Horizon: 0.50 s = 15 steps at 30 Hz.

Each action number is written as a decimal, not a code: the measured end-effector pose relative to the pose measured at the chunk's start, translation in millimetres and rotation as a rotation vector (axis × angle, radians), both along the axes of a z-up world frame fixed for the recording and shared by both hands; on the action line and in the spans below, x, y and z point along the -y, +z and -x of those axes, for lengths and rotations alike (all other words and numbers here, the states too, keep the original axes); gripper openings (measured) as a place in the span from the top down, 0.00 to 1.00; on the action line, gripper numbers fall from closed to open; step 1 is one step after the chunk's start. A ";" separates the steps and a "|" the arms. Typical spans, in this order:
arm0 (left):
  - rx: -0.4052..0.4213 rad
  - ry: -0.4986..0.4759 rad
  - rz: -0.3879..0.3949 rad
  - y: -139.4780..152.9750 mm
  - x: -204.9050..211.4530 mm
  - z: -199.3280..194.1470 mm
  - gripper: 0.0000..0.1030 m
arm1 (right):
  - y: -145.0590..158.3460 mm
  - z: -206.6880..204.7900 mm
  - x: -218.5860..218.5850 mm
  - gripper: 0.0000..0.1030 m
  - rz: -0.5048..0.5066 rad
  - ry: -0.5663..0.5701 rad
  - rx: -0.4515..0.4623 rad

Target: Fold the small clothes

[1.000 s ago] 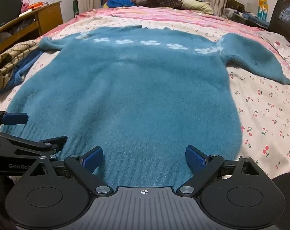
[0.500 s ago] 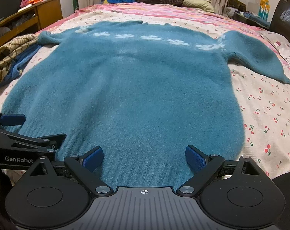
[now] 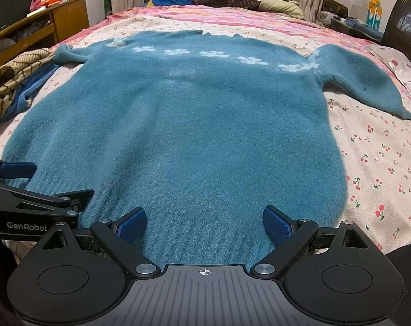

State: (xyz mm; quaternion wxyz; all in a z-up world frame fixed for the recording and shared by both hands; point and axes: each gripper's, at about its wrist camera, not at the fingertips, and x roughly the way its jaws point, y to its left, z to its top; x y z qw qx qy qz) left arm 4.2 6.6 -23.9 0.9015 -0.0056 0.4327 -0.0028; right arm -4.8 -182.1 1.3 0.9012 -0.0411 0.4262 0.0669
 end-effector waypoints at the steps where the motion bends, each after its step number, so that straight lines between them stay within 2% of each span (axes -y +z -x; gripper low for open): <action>1: 0.001 0.000 -0.002 0.3 0.3 0.2 0.00 | 0.2 0.0 0.3 0.09 -0.001 0.000 0.001; 15: 0.008 0.004 -0.011 0.7 1.5 1.6 0.00 | 0.3 0.1 0.3 0.08 -0.003 0.001 0.001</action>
